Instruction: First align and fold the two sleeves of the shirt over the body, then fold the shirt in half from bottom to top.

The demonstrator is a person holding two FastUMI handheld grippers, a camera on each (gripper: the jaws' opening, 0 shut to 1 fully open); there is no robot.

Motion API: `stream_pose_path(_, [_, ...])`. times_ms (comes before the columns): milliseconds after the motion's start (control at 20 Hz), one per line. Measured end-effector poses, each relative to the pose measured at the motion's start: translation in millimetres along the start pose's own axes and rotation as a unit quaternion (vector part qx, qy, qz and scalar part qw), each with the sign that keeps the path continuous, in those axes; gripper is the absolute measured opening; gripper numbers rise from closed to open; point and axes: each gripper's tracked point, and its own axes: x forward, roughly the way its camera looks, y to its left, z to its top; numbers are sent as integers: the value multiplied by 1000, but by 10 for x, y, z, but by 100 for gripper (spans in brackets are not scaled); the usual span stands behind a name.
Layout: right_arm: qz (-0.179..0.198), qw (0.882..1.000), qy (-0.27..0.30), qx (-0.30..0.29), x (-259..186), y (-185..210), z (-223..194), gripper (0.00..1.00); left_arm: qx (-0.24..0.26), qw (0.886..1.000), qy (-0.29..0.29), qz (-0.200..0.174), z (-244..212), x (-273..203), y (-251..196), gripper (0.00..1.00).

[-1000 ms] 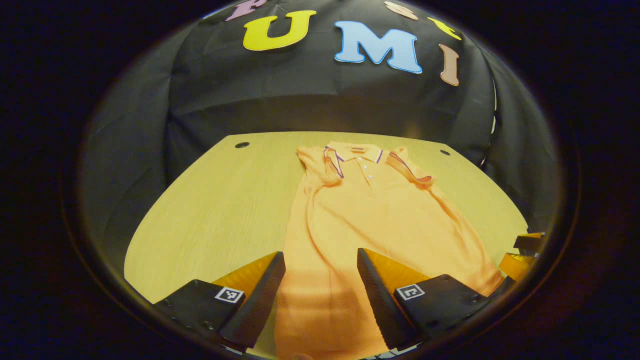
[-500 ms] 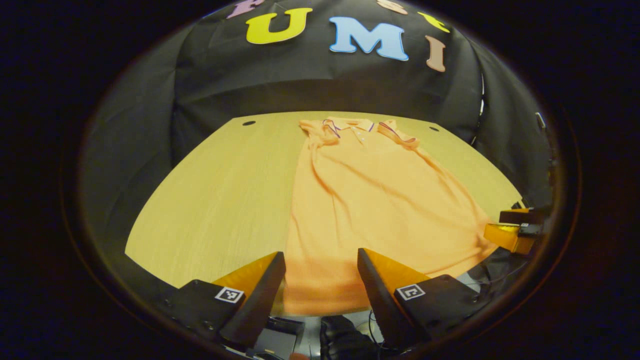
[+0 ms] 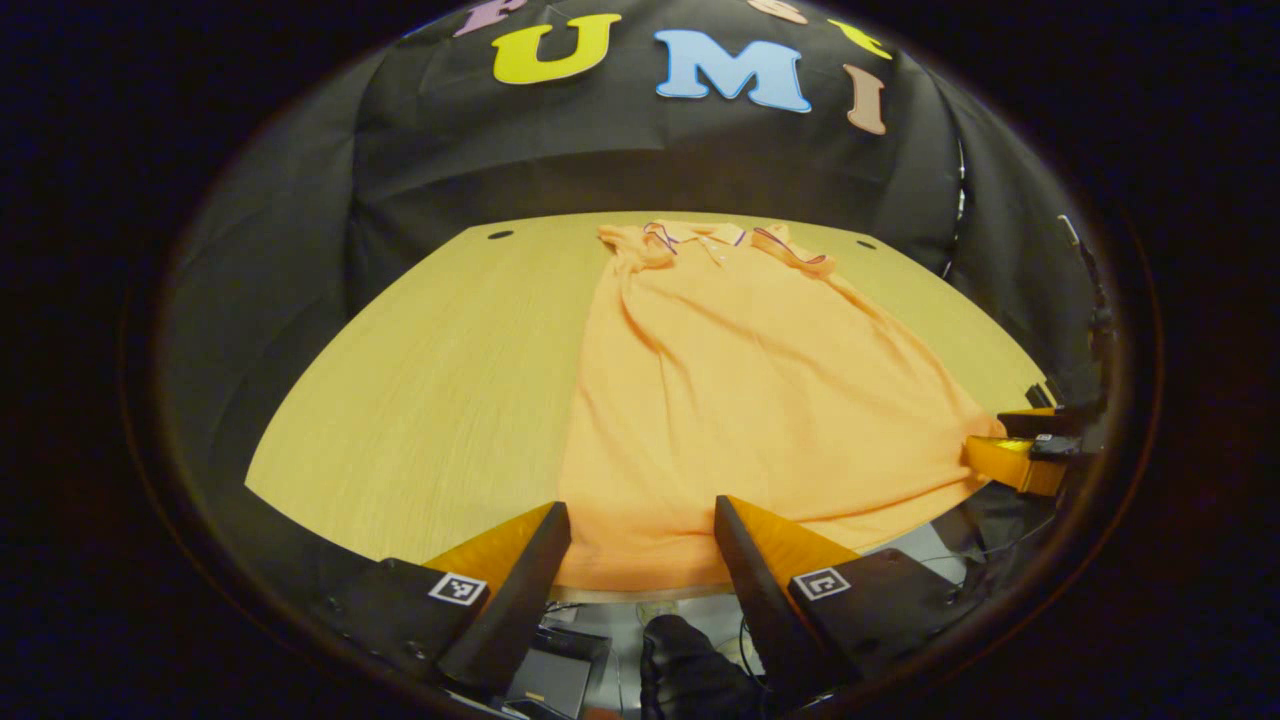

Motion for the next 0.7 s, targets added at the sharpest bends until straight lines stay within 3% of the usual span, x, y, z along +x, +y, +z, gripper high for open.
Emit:
stream_pose_path(150, [5, 1000, -3, 6, 35, 38, -6, 97, 8, 1000, -3, -1, 11, 8, -54, 95])
stream_pose_path(200, [8, 1000, -4, 5, 11, 61, -10, 89, 7, 1000, -4, -3, -4, 9, -90, 95])
stream_pose_path(350, [20, 1000, -12, 0, 8, 168, 5, 59, 10, 1000, -8, -10, 8, 18, -213, 67])
stream_pose_path(400, [23, 1000, -12, 2, 25, 199, -1, 43, 8, 1000, -12, -10, 25, 36, -242, 43])
stream_pose_path(500, [30, 999, -9, 14, 33, 230, -7, 22, 2, 1000, -12, -3, 36, 61, -250, 12])
stream_pose_path(550, [33, 999, -3, 23, 30, 225, 10, 10, 1, 1000, -12, -2, 43, 61, -248, 12])
stream_pose_path(600, [40, 999, 2, 34, 33, 212, 17, 11, -9, 1000, -9, 0, 53, 50, -230, 6])
stream_pose_path(700, [57, 996, 14, 65, 20, 224, 32, 2, -17, 1000, 1, 1, 68, 52, -202, 6])
